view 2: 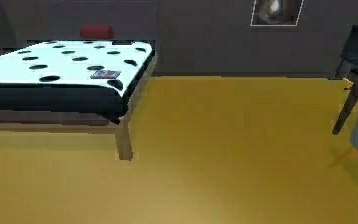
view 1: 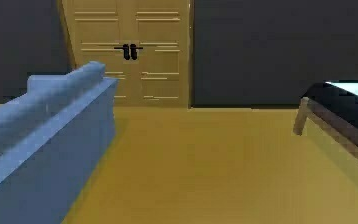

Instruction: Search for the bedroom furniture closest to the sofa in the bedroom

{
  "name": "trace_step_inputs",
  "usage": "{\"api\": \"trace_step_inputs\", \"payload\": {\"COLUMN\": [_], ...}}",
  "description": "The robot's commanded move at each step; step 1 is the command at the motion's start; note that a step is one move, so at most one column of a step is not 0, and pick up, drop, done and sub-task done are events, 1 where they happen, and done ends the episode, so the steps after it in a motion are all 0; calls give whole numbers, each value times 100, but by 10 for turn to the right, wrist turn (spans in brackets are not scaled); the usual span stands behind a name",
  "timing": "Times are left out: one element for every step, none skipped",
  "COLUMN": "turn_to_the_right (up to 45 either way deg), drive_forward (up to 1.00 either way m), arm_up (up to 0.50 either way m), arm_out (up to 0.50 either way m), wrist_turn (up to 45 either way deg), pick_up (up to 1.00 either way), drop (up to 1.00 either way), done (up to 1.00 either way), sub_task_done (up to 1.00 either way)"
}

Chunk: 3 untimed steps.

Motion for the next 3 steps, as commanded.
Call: {"api": "trace_step_inputs", "payload": {"turn_to_the_right": [450, 450, 0], "drive_forward": [0, 0, 90], "arm_up": [0, 0, 0], "arm_out": [0, 0, 0], "wrist_turn": [0, 0, 0], "pick_up": [0, 0, 0], "drop": [0, 0, 0], "done": [0, 0, 0], "sub_task_done": [0, 0, 0]}}
